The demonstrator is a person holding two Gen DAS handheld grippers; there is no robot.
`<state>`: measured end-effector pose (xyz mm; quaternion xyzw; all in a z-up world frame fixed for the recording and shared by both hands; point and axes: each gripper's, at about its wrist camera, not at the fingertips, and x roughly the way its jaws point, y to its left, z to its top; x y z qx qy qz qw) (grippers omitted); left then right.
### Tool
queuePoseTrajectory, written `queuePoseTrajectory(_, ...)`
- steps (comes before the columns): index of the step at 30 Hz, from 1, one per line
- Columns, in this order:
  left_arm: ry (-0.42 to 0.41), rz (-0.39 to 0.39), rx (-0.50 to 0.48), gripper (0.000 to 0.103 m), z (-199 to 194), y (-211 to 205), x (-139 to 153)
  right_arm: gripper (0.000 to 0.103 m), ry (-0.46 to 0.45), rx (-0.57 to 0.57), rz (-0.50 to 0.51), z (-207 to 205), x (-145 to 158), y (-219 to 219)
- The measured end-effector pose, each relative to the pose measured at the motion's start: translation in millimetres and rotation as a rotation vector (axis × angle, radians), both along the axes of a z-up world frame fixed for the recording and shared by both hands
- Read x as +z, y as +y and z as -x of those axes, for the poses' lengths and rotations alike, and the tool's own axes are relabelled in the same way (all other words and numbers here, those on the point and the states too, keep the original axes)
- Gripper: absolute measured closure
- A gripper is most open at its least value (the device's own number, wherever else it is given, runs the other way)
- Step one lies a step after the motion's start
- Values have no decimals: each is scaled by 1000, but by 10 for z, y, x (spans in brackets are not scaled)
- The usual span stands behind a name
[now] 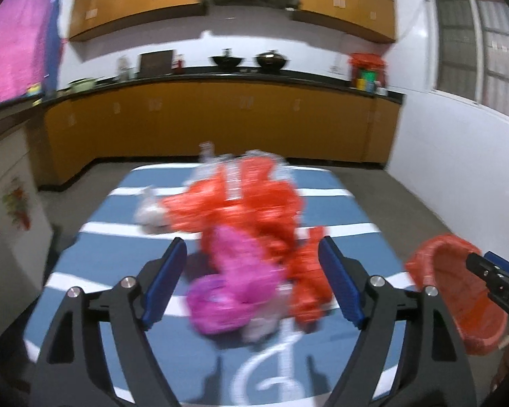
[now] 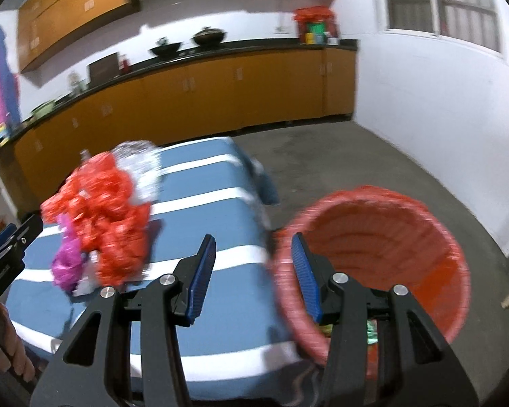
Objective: Collect trash
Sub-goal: 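Move the right gripper back to the table and grasp a red bag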
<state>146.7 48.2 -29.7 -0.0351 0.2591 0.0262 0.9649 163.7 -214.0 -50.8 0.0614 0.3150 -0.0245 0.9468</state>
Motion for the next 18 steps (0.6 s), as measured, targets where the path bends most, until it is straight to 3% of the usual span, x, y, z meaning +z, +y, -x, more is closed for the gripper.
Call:
queuePoseTrajectory(7, 32, 14, 124, 24, 109, 614, -134, 55, 34, 120, -20, -265, -120, 636)
queuePoseTrajectory(11, 39, 14, 157, 24, 136, 799, -150, 40, 48, 158, -18, -430, -197, 960)
queuePoseTrajectory(18, 58, 39, 188, 24, 129, 1042, -208, 41, 101, 189, 4, -702, -379, 1309)
